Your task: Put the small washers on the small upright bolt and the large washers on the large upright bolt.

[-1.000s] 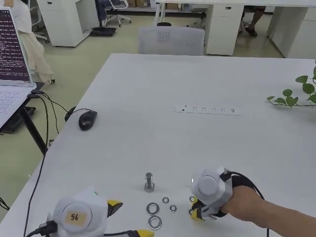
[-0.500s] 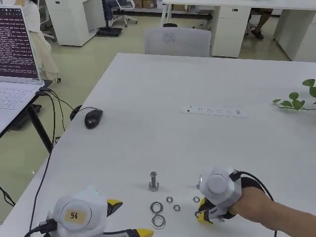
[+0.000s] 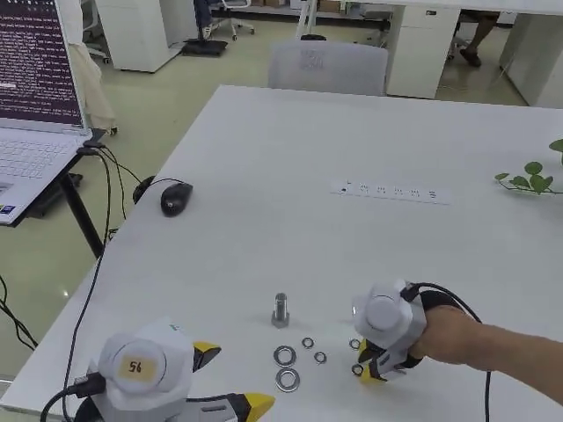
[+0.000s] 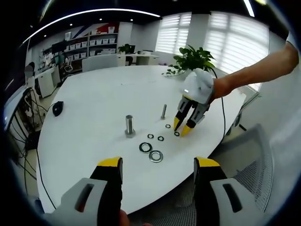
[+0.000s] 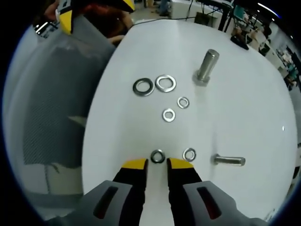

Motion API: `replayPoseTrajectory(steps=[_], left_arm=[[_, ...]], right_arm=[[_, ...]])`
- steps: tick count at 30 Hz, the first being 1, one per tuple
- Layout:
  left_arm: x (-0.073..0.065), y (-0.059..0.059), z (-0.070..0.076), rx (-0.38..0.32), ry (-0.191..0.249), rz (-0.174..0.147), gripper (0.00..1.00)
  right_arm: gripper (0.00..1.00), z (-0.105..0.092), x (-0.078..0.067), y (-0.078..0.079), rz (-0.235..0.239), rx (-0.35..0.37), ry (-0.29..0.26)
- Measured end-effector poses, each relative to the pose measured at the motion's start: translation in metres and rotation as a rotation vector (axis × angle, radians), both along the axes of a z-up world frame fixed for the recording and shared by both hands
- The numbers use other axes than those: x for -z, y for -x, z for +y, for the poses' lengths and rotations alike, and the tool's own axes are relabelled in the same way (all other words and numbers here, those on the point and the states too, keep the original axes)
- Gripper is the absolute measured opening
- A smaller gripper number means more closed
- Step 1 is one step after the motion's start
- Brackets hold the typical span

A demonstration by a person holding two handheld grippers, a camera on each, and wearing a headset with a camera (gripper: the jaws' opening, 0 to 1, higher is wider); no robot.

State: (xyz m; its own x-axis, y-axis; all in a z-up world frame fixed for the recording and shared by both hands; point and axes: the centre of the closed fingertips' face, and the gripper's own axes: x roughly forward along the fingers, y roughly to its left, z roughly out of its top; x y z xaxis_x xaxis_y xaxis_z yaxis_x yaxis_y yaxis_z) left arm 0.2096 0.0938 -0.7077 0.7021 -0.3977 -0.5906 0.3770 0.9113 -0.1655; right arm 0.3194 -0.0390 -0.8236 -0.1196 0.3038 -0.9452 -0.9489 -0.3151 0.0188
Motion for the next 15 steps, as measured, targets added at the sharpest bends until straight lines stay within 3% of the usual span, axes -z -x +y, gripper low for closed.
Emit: replayPoseTrajectory(steps=[11,15], left_arm=[[0.0013,0.0005,0.0037,-0.014,0.006,-0.003,0.6],[0.0003,-0.001,0.0042,-0.016,0.007,-0.006,0.6]], right_arm=[[0.16,0.0021,0.0004,-0.0007,-0.013,-0.003,-0.016],[0.17,0.0021,0.0006,0.0007,-0.021,-0.036,-0.021]])
